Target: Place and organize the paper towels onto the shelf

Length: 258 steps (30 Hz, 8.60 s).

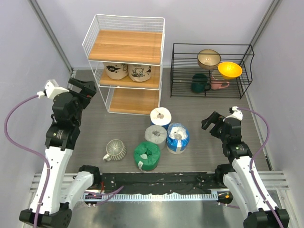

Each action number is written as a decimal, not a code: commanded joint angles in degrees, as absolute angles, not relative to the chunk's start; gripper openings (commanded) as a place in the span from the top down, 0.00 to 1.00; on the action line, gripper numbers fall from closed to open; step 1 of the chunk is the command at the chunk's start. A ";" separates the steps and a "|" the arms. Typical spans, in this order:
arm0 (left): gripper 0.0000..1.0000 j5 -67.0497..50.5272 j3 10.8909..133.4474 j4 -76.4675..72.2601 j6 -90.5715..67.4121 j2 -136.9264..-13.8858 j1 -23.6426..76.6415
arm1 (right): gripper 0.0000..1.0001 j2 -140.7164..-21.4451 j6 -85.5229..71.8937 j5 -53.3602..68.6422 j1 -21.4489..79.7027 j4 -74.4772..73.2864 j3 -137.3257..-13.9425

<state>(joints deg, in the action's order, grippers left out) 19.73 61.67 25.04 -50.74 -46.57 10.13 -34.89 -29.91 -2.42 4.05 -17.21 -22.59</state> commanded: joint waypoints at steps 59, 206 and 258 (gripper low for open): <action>0.15 -39.64 78.66 2.63 -52.84 -86.83 -22.15 | 0.01 -35.68 -29.88 -1.93 4.22 -15.12 -23.20; 0.09 4.12 35.24 12.22 -52.64 -43.58 28.90 | 0.03 -34.45 -32.43 -4.57 4.39 -21.09 -29.79; 0.23 25.14 56.86 4.74 -49.57 -90.88 48.52 | 0.04 -34.45 -30.85 -3.25 4.39 -19.69 -26.81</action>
